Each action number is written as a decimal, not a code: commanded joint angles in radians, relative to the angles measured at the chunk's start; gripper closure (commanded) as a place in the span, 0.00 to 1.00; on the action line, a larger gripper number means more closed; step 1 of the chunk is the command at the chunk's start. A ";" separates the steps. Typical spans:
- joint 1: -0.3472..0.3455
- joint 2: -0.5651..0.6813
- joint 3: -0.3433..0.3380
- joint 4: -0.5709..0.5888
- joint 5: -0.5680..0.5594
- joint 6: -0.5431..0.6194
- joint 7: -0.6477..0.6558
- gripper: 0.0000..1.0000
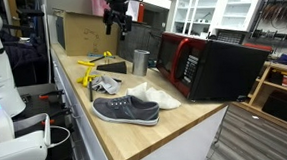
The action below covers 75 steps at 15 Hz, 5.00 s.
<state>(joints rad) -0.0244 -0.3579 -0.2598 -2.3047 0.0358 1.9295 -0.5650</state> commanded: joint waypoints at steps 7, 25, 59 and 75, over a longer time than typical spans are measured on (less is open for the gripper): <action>0.032 0.077 0.118 -0.153 0.070 0.102 0.045 0.00; 0.086 0.089 0.208 -0.250 -0.006 0.102 0.016 0.00; 0.121 0.165 0.300 -0.319 -0.121 0.214 0.044 0.65; 0.138 0.108 0.294 -0.406 -0.117 0.232 0.016 0.26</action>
<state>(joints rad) 0.1053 -0.2126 0.0362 -2.6778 -0.0712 2.1626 -0.5452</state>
